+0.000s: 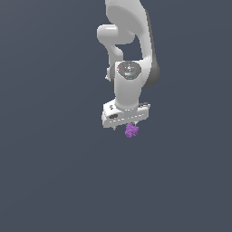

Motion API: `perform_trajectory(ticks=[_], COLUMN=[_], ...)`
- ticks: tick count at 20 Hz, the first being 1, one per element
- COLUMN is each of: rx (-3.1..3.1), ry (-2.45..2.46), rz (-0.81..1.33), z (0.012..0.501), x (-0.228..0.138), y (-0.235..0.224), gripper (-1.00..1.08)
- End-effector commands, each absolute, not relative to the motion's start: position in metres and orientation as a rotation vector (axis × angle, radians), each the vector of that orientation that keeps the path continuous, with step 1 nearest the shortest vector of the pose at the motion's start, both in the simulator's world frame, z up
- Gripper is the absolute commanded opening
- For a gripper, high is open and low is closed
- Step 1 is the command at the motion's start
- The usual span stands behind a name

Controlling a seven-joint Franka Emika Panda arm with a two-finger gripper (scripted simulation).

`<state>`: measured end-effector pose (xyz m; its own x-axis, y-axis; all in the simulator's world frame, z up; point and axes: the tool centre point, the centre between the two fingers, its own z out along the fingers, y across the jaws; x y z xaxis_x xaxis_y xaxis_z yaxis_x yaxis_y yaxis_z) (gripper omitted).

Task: Pick up the object and move it to a goal position.

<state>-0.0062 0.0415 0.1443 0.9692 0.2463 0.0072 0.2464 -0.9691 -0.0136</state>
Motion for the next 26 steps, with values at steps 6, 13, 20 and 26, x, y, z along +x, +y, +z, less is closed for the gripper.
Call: perform_trajectory(ticks=[6,13,20,26], rx=[-3.045,-2.948,-2.86,-2.819], ry=[-0.75,-1.083,-1.3,-1.388], rz=[-0.004,-0.001,0.0,0.0], z=[0.127,0.111,0.101,0.098], x=[-0.018,-0.029,-0.038,-0.041], y=[0.055,0.068,0.077,0.081], gripper=[1.0,1.0,1.0,1.0])
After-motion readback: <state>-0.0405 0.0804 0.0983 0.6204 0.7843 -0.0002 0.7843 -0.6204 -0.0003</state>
